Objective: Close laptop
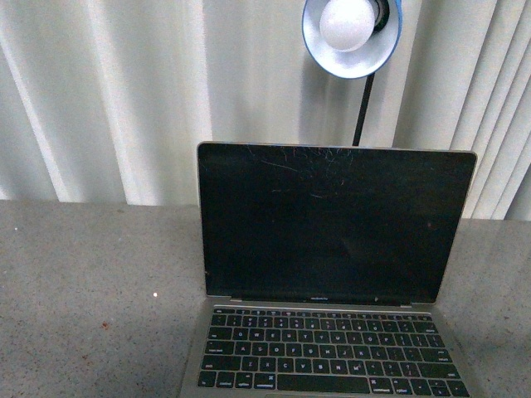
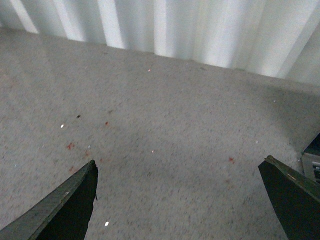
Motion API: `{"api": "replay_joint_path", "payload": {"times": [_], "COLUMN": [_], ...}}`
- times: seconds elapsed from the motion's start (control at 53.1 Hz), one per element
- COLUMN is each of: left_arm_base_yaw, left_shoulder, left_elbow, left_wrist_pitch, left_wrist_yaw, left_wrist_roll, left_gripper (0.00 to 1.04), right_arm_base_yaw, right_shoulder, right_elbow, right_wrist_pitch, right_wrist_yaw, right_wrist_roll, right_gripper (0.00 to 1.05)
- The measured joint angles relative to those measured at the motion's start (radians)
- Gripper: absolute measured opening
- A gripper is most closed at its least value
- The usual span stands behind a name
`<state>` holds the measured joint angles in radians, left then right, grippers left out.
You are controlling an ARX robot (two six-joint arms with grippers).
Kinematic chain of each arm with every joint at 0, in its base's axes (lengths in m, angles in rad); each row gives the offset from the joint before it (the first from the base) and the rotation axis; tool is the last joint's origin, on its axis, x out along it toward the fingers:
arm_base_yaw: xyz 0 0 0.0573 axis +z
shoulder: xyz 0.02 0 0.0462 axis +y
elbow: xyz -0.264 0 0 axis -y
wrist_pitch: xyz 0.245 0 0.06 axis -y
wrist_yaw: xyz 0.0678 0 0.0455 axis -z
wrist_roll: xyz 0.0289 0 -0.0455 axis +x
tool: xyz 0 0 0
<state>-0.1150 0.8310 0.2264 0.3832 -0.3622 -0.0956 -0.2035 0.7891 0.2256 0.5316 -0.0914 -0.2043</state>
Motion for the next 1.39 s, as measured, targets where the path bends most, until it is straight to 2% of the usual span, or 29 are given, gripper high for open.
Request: {"api": "replay_joint_path", "payload": {"times": [0.038, 0.151, 0.396, 0.622, 0.81, 1.036, 1.3, 1.337, 1.394], "left_arm_base_yaw": [-0.015, -0.039, -0.042, -0.058, -0.099, -0.146, -0.174, -0.175, -0.178], "left_shoulder": [0.120, 0.377, 0.690, 0.857, 1.018, 1.140, 1.245, 1.264, 1.288], "left_elbow": [0.058, 0.213, 0.516, 0.859, 1.220, 1.482, 1.699, 1.730, 1.768], "left_wrist_pitch": [0.090, 0.229, 0.176, -0.006, -0.296, -0.525, -0.744, -0.776, -0.815], "left_wrist_yaw": [0.010, 0.083, 0.192, 0.297, 0.376, 0.419, 0.452, 0.453, 0.459], "left_wrist_roll": [0.027, 0.108, 0.278, 0.484, 0.689, 0.839, 0.971, 0.986, 1.003], "left_gripper": [0.98, 0.98, 0.98, 0.98, 0.98, 0.98, 0.98, 0.98, 0.97], "right_arm_base_yaw": [-0.029, -0.060, -0.063, -0.061, -0.053, -0.026, -0.004, -0.003, -0.003], "right_shoulder": [0.126, 0.380, 0.684, 0.852, 0.990, 1.116, 1.210, 1.226, 1.247], "right_elbow": [0.069, 0.246, 0.574, 0.848, 1.071, 1.290, 1.447, 1.466, 1.490], "right_wrist_pitch": [0.061, 0.086, 0.019, -0.145, -0.352, -0.587, -0.823, -0.849, -0.875], "right_wrist_yaw": [-0.042, -0.119, -0.224, -0.352, -0.492, -0.571, -0.592, -0.591, -0.588], "right_wrist_roll": [-0.025, -0.104, -0.355, -0.608, -0.832, -0.972, -1.109, -1.133, -1.157], "right_gripper": [0.97, 0.97, 0.97, 0.97, 0.97, 0.97, 0.97, 0.95, 0.87]}}
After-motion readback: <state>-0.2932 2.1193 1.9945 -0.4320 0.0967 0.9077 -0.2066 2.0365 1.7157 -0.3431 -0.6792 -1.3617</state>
